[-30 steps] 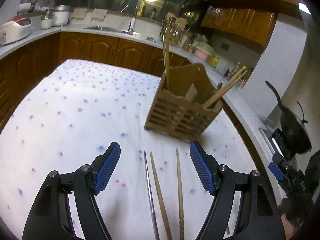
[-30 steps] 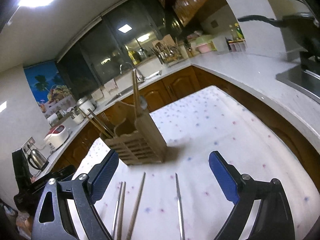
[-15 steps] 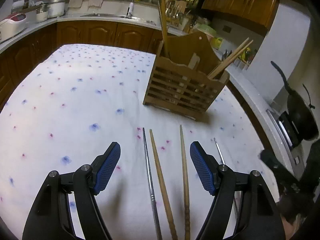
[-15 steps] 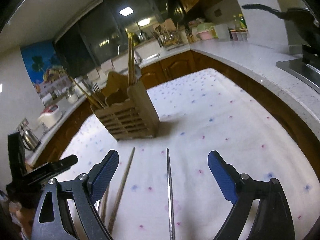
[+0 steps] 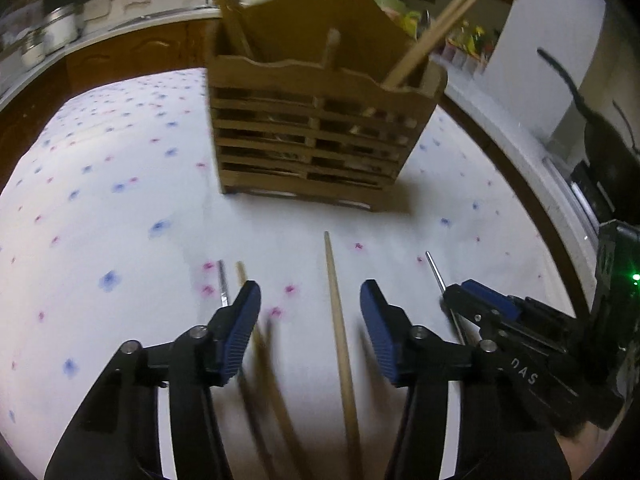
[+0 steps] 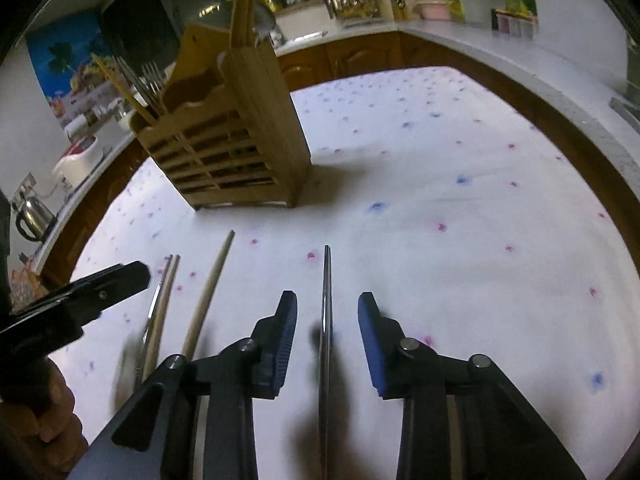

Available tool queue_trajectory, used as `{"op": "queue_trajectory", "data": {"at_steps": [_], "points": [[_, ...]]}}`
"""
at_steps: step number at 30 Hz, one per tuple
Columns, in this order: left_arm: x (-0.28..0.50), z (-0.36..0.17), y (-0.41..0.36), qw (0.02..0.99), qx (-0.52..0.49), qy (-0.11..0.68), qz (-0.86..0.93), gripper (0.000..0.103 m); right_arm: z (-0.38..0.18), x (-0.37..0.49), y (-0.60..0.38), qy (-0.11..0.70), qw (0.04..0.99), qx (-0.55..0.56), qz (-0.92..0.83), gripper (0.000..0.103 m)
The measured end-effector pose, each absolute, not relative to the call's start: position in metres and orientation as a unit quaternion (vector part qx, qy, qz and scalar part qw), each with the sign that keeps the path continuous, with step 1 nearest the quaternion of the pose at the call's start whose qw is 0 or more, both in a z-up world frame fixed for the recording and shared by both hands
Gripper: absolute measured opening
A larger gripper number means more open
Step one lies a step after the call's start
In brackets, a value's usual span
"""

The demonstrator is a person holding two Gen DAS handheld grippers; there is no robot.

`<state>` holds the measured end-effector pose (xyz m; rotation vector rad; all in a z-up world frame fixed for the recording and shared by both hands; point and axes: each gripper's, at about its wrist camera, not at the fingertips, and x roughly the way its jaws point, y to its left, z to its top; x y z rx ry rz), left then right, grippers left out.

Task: Organize utensils
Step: 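Move both tools back down to the remaining chopsticks, then grasp a wooden chopstick with the left tool while the right tool grasps a metal chopstick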

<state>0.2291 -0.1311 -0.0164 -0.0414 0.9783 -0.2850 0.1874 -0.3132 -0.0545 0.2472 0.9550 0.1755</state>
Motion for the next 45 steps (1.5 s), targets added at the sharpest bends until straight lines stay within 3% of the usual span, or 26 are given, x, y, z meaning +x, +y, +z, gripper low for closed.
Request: {"op": "queue_trajectory", "data": {"at_steps": [4,7,11,21,23,25,26,31,35,39,41,45], "points": [[0.243,-0.028,-0.145,0.865,-0.002,0.482,-0.140,0.038,-0.060,0.197,-0.310,0.467,0.875,0.096,0.083,0.015],[0.249,-0.042,-0.153,0.850,0.008,0.505,-0.150,0.014,-0.060,0.195,-0.312,0.469,0.874,0.094,0.086,0.009],[0.232,-0.044,-0.153,0.853,0.024,0.495,-0.163,0.008,-0.060,0.185,-0.315,0.468,0.874,0.093,0.090,0.005],[0.187,-0.039,-0.124,0.845,-0.014,0.505,-0.176,0.008,-0.059,0.155,-0.324,0.459,0.874,0.126,0.094,0.009],[0.189,-0.039,-0.122,0.845,-0.012,0.507,-0.171,0.008,-0.057,0.153,-0.326,0.455,0.877,0.132,0.087,0.013],[0.189,-0.038,-0.121,0.846,-0.009,0.507,-0.167,0.008,-0.053,0.151,-0.327,0.448,0.880,0.136,0.084,0.027],[0.193,-0.038,-0.125,0.846,-0.010,0.506,-0.165,0.009,-0.052,0.151,-0.327,0.445,0.881,0.135,0.084,0.029],[0.211,-0.041,-0.129,0.844,-0.004,0.514,-0.156,0.018,-0.049,0.156,-0.321,0.444,0.883,0.128,0.082,0.029],[0.217,-0.044,-0.136,0.847,0.010,0.508,-0.155,0.017,-0.058,0.167,-0.312,0.460,0.878,0.107,0.079,0.029],[0.215,-0.045,-0.145,0.855,0.034,0.494,-0.151,0.015,-0.058,0.171,-0.303,0.463,0.881,0.071,0.064,0.026],[0.213,-0.045,-0.147,0.859,0.043,0.488,-0.146,0.007,-0.058,0.171,-0.294,0.463,0.884,0.036,0.054,0.024],[0.212,-0.044,-0.139,0.855,0.011,0.494,-0.159,0.005,-0.057,0.169,-0.293,0.467,0.882,0.026,0.056,0.006]]}}
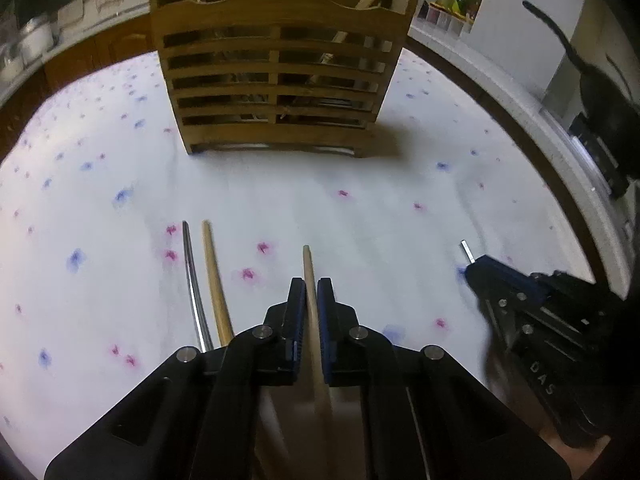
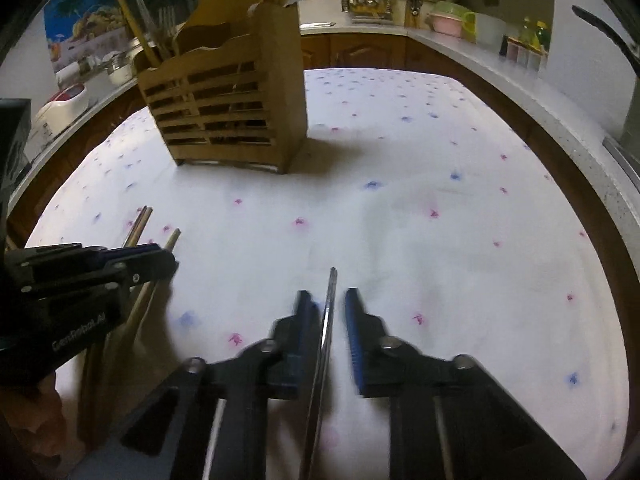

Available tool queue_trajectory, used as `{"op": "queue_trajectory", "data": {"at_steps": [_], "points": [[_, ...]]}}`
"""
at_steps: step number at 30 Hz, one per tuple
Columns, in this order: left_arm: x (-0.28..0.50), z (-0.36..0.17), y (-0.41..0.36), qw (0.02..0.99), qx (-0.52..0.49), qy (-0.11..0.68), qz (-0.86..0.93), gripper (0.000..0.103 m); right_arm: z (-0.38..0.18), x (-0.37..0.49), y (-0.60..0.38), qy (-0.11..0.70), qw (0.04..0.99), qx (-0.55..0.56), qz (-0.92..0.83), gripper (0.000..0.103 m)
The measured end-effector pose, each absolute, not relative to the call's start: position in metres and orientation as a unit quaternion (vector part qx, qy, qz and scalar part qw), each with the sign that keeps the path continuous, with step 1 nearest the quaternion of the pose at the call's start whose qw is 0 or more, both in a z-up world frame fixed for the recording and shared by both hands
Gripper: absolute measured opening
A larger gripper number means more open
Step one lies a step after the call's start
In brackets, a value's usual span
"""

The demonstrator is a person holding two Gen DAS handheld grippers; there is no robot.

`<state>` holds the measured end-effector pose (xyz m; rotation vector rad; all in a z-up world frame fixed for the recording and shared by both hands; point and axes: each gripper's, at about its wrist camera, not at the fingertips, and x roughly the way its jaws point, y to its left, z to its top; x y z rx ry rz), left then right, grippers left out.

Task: Organize utensils
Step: 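Grasp a wooden chopstick with the left tool while the right tool grasps a metal chopstick, then lift both held chopsticks and carry them over the wooden holder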

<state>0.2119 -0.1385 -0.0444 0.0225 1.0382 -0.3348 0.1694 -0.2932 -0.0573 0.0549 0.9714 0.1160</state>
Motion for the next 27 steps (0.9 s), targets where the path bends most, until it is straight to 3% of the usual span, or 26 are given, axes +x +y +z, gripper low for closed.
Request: {"op": "queue_trajectory", "data": {"at_steps": [6,14,27], "points": [[0.190,-0.022,-0.121,0.861,-0.029,0.475,-0.178,0.005,-0.048,0.159,-0.302,0.463,0.879,0.078,0.079,0.004],[0.156,0.033,-0.084,0.878,-0.091,0.424,-0.203,0.005,0.014,0.126,-0.309,0.393,0.904,0.127,0.111,0.004],[0.128,0.102,-0.046,0.907,-0.121,0.345,-0.210,0.005,0.088,0.102,-0.298,0.306,0.932,0.130,0.144,0.004]]}}
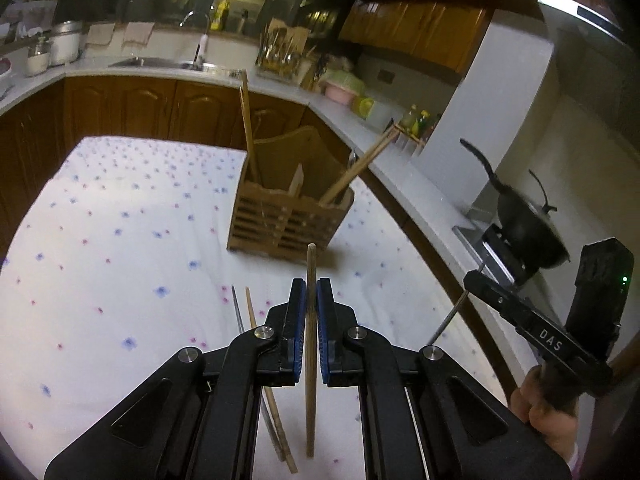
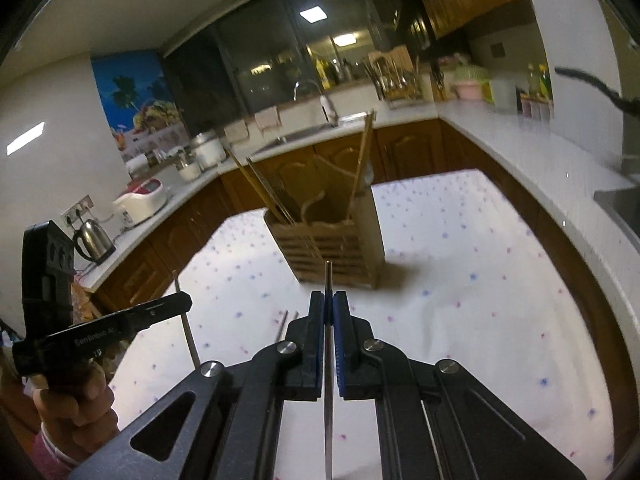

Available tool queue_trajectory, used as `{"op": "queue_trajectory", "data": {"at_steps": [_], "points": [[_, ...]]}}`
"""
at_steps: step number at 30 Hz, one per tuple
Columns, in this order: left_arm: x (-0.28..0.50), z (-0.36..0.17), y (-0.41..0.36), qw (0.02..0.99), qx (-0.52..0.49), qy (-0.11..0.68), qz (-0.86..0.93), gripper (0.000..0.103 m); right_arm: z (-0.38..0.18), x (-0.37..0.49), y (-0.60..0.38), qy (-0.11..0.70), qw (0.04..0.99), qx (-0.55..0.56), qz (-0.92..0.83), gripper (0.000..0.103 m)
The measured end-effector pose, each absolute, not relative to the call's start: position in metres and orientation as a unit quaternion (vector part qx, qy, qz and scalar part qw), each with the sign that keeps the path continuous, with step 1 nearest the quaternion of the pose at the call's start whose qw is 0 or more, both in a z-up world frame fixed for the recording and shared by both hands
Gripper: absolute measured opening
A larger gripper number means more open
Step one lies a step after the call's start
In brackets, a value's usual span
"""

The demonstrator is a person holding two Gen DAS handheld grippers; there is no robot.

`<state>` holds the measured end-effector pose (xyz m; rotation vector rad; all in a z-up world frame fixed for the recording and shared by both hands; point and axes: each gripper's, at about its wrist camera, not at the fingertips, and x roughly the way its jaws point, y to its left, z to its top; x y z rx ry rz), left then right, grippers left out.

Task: Organize utensils
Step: 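Lift both held chopsticks and carry them over the wooden holder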

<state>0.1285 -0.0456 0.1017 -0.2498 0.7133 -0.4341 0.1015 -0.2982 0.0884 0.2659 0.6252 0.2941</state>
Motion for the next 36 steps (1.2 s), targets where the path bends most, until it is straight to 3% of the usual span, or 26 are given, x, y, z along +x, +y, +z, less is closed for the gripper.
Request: {"op": "queue_trajectory", "data": {"at_steps": [36], "points": [[0.184,0.157,-0.022,0.944,-0.121,0.264,-0.160,0.005,0.133,0.153,-0.308,0.246,0.948,0.144,0.139,0.004]]}}
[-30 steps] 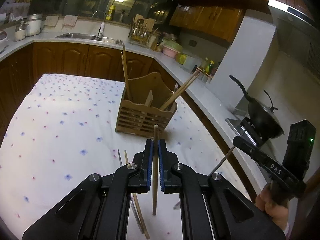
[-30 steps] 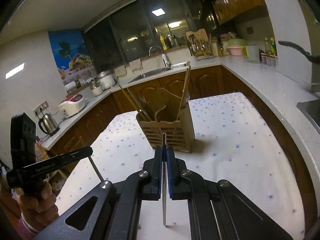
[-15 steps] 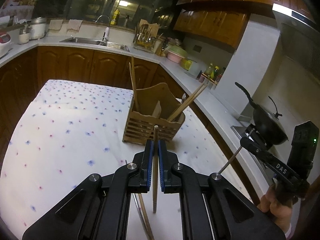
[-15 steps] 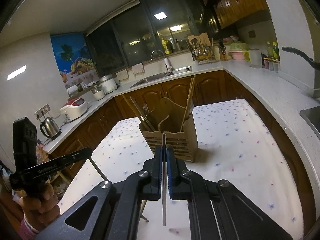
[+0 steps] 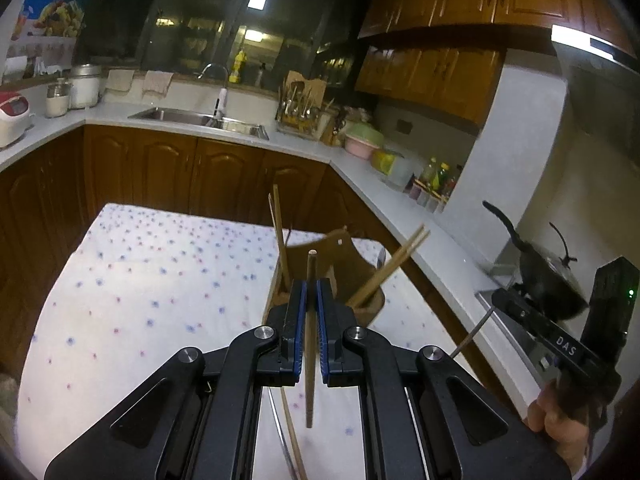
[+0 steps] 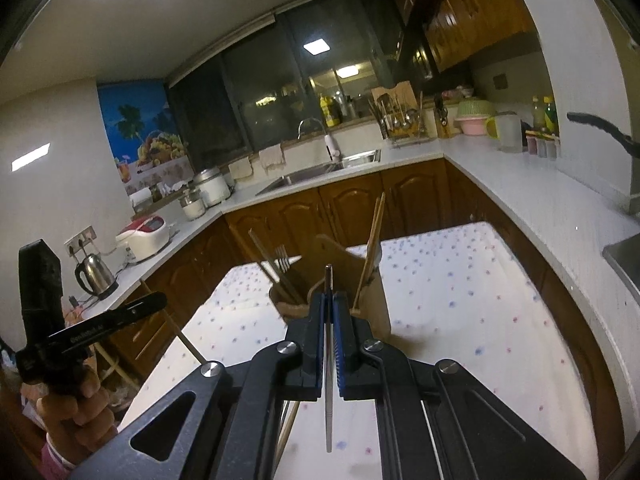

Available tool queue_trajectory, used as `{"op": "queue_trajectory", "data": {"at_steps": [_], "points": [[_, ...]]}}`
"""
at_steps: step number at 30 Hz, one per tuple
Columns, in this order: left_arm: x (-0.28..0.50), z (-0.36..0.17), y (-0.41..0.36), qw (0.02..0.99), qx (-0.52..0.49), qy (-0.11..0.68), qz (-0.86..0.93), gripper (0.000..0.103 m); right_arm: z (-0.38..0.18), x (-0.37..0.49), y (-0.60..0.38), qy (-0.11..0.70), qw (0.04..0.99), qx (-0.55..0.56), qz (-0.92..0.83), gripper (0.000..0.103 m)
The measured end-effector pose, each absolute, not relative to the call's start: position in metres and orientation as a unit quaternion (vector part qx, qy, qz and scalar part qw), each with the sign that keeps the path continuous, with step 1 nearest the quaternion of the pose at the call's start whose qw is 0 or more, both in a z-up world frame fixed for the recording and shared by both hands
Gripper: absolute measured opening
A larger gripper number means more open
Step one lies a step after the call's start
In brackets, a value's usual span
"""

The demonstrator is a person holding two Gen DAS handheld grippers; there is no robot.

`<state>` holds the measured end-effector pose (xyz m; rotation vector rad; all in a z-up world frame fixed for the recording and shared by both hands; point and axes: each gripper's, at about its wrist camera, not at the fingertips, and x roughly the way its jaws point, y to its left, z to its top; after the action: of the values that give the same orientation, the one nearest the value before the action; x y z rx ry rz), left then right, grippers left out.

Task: Organize utensils
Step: 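Lift both held chopsticks and carry them over the wooden holder, then lower the chopsticks into the holder and open both tools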

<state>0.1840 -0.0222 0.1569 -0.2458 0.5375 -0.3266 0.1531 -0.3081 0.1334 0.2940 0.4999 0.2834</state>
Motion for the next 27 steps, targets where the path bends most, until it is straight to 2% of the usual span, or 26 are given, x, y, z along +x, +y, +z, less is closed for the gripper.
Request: {"op": "queue_trajectory", "data": {"at_steps": [15,20,27], "points": [[0.251,0.209,-0.019,0.964,-0.151,0.178,-0.129,0.005,0.185,0.212,-0.323,0.155,0.965,0.180,0.113,0.004],[0.278,0.193,-0.027,0.965,-0.159,0.176,-0.108,0.005,0.185,0.233,-0.317,0.141,0.970,0.174,0.096,0.004],[0.293,0.151,-0.036,0.963,-0.154,0.199,-0.091,0.005,0.149,0.250,-0.307,0.154,0.972,0.159,0.078,0.005]]}}
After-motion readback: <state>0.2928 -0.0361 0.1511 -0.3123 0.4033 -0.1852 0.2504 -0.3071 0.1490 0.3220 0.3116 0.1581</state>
